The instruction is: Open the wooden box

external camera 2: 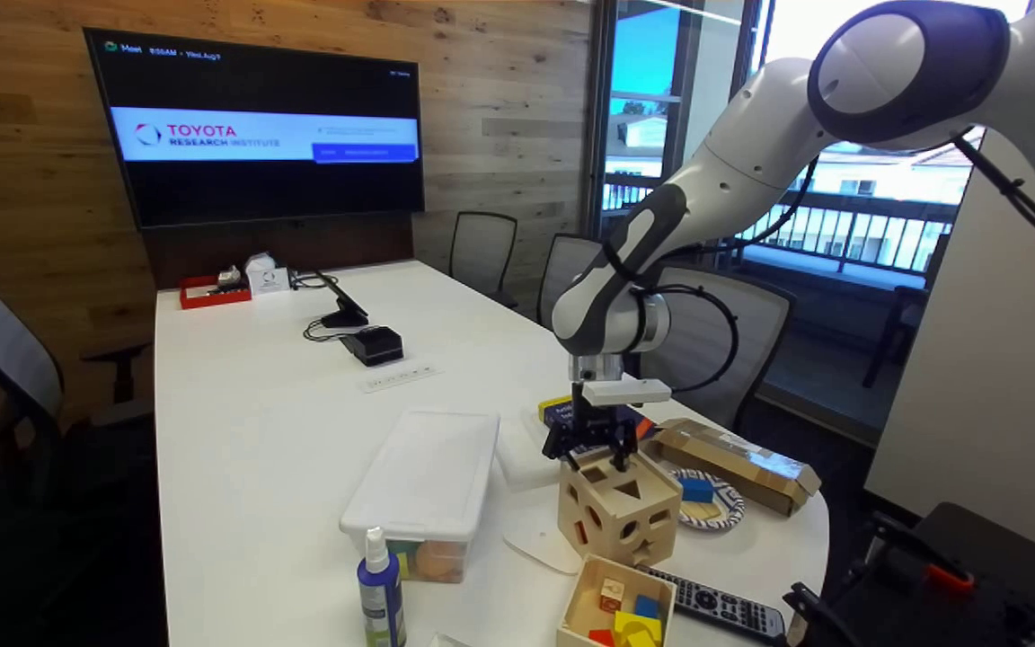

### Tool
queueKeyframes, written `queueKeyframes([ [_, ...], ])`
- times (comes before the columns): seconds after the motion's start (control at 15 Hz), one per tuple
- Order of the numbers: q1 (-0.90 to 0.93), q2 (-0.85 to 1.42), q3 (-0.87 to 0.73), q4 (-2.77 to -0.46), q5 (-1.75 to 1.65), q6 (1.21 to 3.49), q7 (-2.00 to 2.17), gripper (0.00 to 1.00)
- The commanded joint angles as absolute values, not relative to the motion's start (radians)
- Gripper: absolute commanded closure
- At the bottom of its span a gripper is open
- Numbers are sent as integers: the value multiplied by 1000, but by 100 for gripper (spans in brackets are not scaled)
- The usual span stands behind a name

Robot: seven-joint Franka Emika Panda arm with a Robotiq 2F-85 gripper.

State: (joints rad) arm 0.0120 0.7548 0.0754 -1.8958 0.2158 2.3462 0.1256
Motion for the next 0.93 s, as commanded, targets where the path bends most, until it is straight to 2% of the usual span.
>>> queueKeyframes([
  [0.0, 17, 709, 88, -1973, 259, 2317, 152, 0],
  [0.87, -12, 640, 101, -2092, 297, 2234, 52, 0],
])
